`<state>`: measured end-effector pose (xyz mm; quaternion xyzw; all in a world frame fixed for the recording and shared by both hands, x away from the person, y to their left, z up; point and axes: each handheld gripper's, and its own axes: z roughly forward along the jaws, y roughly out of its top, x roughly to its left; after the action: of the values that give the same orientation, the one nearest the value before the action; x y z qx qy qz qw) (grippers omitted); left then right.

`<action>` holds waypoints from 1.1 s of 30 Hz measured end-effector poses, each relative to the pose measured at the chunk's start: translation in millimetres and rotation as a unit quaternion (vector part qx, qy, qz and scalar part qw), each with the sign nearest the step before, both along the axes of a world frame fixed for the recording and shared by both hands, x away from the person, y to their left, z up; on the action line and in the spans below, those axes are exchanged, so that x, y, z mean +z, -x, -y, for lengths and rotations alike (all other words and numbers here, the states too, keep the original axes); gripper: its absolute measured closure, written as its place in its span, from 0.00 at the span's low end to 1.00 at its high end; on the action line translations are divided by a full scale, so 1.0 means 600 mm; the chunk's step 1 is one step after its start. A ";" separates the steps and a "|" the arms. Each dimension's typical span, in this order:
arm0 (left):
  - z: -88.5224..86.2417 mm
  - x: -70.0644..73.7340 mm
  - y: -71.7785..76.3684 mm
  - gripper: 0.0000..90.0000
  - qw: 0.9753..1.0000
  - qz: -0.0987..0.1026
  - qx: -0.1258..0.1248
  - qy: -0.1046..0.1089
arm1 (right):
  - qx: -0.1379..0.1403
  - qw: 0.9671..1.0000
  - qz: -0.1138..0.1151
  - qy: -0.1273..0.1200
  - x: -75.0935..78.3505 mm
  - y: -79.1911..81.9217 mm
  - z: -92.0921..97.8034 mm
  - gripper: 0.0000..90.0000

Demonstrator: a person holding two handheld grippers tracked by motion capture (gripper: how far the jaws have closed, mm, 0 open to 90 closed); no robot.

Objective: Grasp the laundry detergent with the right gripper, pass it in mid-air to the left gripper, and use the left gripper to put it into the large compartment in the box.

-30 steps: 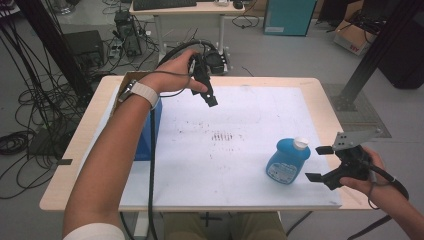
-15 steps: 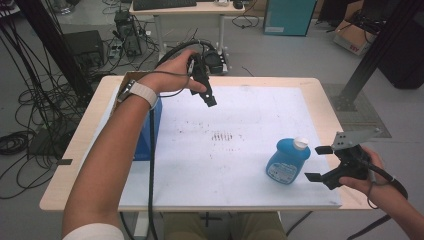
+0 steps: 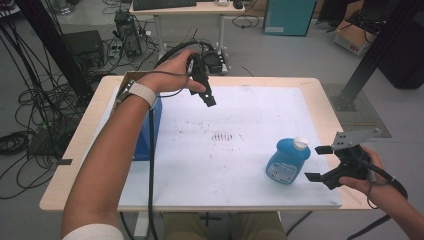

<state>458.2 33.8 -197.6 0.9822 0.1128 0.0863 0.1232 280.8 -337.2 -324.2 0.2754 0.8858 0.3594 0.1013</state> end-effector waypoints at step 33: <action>0.000 0.000 -0.001 0.09 1.000 0.002 -0.004 -0.007 | -0.003 1.000 0.003 -0.003 0.001 0.001 0.001 0.07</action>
<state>459.0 34.1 -197.3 0.9833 0.1079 0.0881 0.1171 280.4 -337.8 -323.6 0.2773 0.8836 0.3626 0.1041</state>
